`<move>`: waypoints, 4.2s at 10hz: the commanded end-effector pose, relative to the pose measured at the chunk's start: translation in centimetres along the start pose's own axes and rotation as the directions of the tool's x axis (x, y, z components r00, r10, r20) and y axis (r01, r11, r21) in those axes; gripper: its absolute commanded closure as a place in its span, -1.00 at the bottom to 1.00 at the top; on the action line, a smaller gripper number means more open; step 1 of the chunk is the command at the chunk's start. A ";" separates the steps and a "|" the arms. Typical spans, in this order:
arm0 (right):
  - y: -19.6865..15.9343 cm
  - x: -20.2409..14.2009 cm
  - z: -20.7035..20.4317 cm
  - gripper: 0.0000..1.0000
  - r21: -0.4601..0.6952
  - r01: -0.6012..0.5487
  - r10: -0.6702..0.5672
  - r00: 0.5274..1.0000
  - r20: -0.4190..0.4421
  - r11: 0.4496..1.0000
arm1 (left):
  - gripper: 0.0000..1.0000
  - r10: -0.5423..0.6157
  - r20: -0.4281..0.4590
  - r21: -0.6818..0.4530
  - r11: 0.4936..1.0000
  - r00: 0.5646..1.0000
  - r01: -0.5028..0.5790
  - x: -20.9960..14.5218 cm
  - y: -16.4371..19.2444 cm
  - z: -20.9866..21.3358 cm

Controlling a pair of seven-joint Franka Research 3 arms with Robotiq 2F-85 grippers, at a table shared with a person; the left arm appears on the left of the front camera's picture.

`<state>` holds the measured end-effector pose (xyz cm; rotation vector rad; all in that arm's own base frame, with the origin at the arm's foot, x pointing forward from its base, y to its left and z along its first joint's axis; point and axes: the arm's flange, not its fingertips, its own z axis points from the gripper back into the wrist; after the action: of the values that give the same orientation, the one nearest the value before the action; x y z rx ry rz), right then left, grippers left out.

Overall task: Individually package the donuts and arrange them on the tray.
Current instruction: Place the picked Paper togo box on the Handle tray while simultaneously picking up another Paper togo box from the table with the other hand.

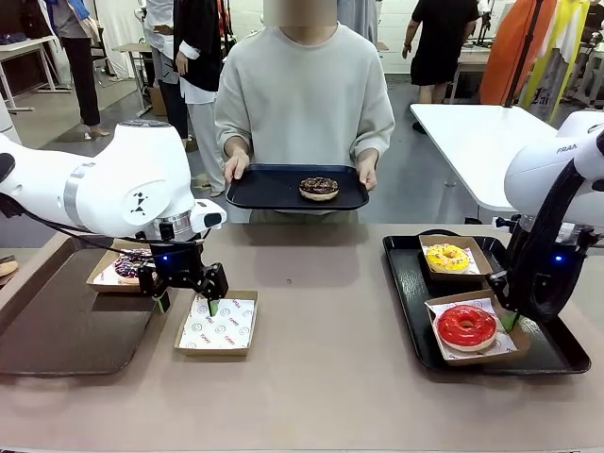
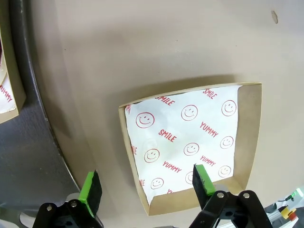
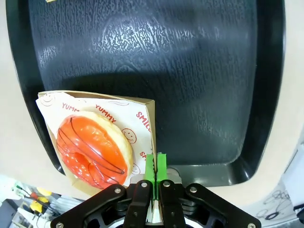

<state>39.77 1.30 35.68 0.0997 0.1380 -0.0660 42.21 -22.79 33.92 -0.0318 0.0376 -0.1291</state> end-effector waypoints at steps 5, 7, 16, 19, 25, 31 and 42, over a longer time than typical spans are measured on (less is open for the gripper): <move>0.5 1.3 -1.5 0.96 0.056 -0.004 0.004 1.000 -0.006 0.998 | -1.00 0.071 -0.009 0.039 0.997 0.997 -0.071 0.4 -0.7 -0.6; 0.4 1.5 -1.6 0.96 0.060 0.001 0.000 1.000 -0.011 0.998 | -1.00 0.094 -0.014 0.045 0.995 0.995 -0.093 0.4 -0.6 -1.0; -0.1 1.3 -1.4 -1.00 0.111 0.012 -0.011 1.000 -0.016 0.994 | 1.00 0.121 -0.045 0.040 0.992 0.992 -0.119 0.7 -0.2 -1.2; -0.8 0.8 -0.7 -1.00 0.150 0.024 -0.023 1.000 -0.008 0.988 | 1.00 0.136 -0.045 0.037 0.990 0.990 -0.134 0.8 -0.1 -1.1; -6.7 -3.2 3.9 -1.00 0.555 -0.013 0.008 1.000 0.011 0.832 | 1.00 0.104 -0.045 0.033 0.994 0.994 -0.103 1.7 -0.6 4.8; -18.9 -11.0 5.2 -1.00 0.830 0.023 -0.194 0.976 0.104 0.557 | 1.00 0.112 0.003 -0.015 0.994 0.994 -0.112 8.0 -2.1 16.3; -26.4 -17.0 4.2 -1.00 0.904 0.055 -0.462 0.872 0.163 0.424 | 1.00 0.080 0.020 -0.041 0.996 0.997 -0.079 16.1 -2.5 15.2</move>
<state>21.96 -24.15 39.80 1.1367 -0.3179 -0.4832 58.39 -26.78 48.36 -0.1014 0.0424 -0.0109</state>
